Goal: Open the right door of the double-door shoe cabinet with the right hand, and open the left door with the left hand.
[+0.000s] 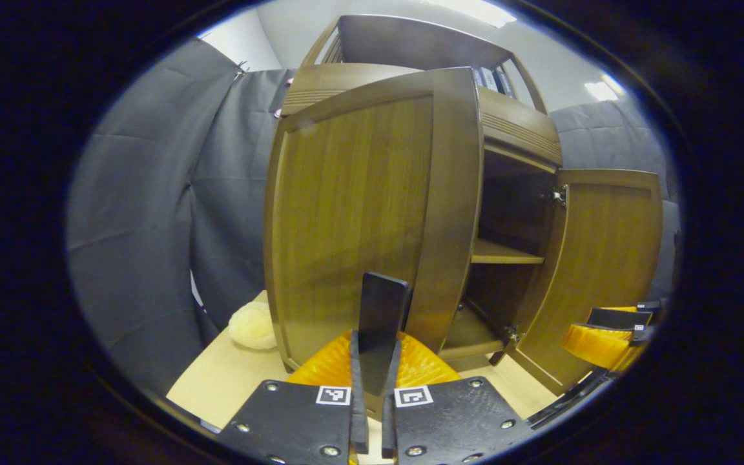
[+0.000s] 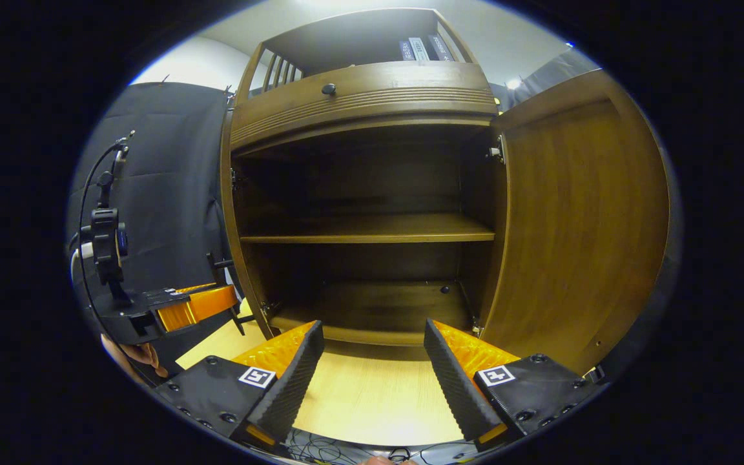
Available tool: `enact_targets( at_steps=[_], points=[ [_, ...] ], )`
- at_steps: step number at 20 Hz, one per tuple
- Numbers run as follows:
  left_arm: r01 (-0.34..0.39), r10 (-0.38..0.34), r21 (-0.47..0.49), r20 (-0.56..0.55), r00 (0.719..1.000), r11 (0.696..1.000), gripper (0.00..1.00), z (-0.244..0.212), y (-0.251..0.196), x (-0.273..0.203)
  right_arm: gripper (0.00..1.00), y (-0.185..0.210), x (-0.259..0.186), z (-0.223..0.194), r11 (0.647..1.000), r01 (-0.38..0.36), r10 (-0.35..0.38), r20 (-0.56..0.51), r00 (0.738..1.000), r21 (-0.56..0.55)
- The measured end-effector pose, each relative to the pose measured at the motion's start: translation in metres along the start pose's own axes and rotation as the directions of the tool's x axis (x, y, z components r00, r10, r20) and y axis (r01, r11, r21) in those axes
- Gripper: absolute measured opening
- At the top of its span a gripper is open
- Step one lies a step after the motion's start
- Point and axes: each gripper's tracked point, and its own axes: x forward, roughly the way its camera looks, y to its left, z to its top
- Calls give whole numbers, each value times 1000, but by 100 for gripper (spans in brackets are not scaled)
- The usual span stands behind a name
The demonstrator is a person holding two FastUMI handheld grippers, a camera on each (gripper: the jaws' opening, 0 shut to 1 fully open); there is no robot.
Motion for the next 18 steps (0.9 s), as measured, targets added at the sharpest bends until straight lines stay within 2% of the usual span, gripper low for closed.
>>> enact_targets(
  at_steps=[6,12,18],
  points=[
    [-18,20,-50,29,999,999,9,-1,33,-29,93,8,-12,0,1000,-9,9,12,1000,4],
    [0,1,-13,29,1000,1000,7,1,51,-43,93,11,-20,-1,1000,-18,18,9,1000,6],
    [-59,58,38,38,998,998,8,2,82,-60,92,7,-28,-2,1000,-3,3,10,1000,-2]
  ],
)
